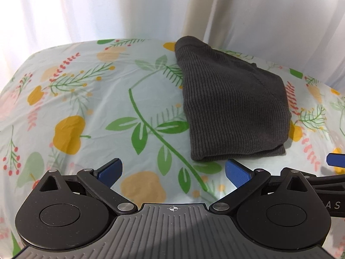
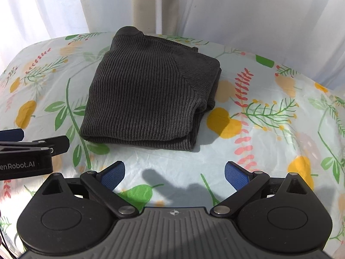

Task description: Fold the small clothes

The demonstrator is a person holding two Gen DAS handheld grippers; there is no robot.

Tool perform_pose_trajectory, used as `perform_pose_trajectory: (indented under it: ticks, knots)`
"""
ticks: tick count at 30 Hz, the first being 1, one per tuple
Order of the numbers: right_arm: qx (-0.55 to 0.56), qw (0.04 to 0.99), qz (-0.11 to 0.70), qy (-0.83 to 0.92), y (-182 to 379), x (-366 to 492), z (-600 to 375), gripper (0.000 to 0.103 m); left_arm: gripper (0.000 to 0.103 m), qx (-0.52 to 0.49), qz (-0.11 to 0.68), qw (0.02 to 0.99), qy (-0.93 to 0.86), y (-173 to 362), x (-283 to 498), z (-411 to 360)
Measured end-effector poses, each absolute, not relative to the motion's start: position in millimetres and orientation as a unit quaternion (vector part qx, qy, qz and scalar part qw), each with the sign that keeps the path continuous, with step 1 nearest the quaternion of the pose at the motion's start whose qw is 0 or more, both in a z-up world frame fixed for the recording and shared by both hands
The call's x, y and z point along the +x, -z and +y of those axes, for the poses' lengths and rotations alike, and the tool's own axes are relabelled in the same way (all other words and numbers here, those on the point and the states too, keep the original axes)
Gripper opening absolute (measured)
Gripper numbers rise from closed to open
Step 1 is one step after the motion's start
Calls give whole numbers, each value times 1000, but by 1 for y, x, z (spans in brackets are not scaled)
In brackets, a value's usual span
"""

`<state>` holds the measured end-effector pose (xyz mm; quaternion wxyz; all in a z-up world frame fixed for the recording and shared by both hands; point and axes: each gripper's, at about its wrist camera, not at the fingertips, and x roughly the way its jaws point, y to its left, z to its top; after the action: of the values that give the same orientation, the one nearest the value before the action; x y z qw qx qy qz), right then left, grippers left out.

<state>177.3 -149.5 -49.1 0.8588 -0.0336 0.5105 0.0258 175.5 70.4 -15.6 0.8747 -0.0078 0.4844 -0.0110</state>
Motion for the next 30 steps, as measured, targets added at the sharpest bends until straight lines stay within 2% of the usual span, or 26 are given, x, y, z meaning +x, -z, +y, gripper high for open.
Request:
perform_pose_trajectory:
  ticks: [30]
  knots:
    - [42, 854, 519, 2, 46, 181, -180, 99, 103, -17, 512, 859, 4, 23, 182, 64]
